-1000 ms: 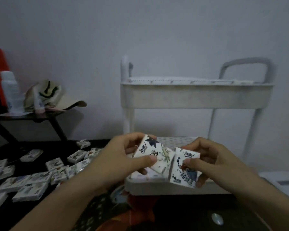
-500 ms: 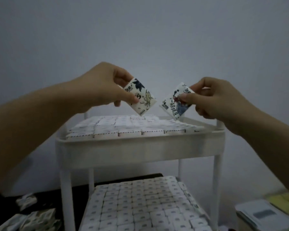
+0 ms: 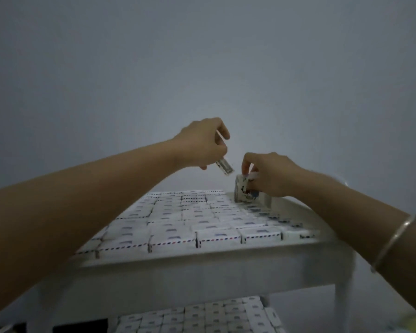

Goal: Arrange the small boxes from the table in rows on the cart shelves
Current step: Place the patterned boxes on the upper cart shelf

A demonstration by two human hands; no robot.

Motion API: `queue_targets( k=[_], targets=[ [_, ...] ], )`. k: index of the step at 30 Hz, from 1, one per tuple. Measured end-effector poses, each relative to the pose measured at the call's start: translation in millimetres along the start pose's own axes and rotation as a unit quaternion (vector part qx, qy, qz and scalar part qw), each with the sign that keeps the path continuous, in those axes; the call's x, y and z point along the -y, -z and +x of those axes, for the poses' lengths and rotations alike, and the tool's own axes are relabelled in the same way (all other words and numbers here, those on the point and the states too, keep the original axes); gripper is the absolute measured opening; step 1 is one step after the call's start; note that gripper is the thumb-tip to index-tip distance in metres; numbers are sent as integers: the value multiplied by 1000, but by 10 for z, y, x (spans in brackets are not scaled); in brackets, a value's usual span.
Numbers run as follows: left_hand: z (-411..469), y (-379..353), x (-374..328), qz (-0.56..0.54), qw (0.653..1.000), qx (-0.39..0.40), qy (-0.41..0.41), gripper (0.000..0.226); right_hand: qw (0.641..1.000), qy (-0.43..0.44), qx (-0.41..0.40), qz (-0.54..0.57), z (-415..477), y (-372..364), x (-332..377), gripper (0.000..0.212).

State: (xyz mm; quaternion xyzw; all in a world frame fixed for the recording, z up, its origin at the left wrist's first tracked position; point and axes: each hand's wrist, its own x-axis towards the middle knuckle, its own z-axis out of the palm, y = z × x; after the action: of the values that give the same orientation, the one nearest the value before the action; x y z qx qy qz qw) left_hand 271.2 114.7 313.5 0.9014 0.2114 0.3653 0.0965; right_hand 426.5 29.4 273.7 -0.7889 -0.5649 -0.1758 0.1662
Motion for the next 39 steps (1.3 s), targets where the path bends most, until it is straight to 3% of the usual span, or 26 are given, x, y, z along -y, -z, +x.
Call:
queue_targets(
  k=[3, 7, 12, 16, 23, 32, 39],
  targets=[
    [180, -149, 18, 50, 998, -17, -26, 49, 998, 0, 60, 23, -24, 6, -37, 24],
    [336, -288, 47, 112, 992, 35, -44, 78, 983, -12, 96, 158, -107, -25, -12, 24],
    [371, -505, 69, -50, 993, 108, 23, 60, 976, -37, 114, 179, -148, -91, 4, 9],
    [351, -633, 150, -86, 982, 162, 45, 51, 969, -76, 120, 203, -187, -116, 8, 17],
    [280, -634, 202, -49, 964, 258, 31, 31, 956, -171, 111, 212, -180, -136, 0, 26],
    [303, -585, 118, 17, 954, 296, 41, 21, 957, -163, 142, 195, -203, -129, 43, 26],
    [125, -391, 74, 80, 952, 293, 38, 30, 962, -166, 151, 158, -211, -101, 60, 26]
  ],
)
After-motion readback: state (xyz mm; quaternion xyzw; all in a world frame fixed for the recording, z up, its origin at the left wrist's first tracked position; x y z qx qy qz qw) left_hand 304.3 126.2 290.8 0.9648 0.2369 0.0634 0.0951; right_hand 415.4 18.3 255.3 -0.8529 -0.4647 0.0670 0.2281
